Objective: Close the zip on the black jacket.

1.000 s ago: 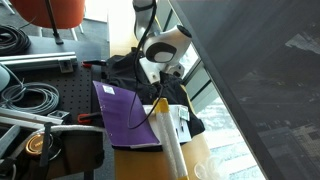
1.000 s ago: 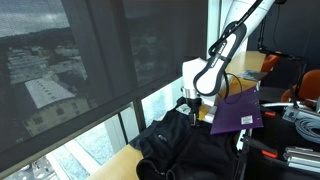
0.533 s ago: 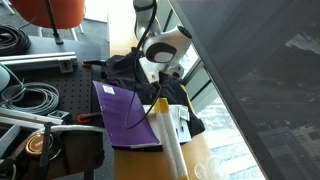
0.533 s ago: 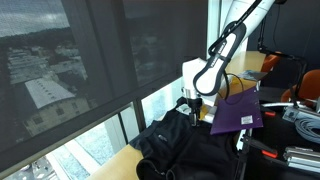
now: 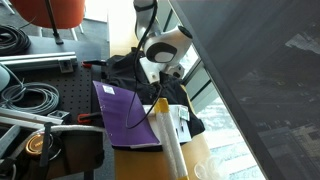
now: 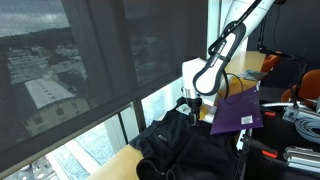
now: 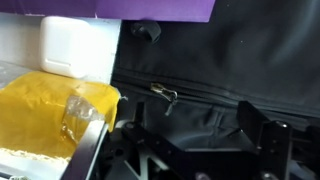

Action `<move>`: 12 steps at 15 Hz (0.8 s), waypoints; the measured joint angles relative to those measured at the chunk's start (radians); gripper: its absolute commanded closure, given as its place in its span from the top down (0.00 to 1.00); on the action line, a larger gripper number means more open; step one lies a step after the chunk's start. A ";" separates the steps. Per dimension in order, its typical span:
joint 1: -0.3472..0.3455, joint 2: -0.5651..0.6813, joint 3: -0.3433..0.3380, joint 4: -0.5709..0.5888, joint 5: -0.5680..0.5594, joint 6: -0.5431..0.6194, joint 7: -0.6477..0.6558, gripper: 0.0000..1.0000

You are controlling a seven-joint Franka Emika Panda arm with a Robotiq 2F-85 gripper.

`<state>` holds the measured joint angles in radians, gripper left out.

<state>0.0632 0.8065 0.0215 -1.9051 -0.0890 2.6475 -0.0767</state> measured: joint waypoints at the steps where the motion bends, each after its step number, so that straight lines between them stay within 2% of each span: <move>1: -0.001 0.001 0.000 0.000 0.000 0.000 0.000 0.53; 8: -0.018 0.017 -0.010 0.000 0.000 -0.001 0.000 0.01; 12: -0.026 0.017 -0.010 0.015 -0.001 -0.001 -0.002 0.00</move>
<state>0.0376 0.8234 0.0117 -1.8899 -0.0898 2.6462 -0.0791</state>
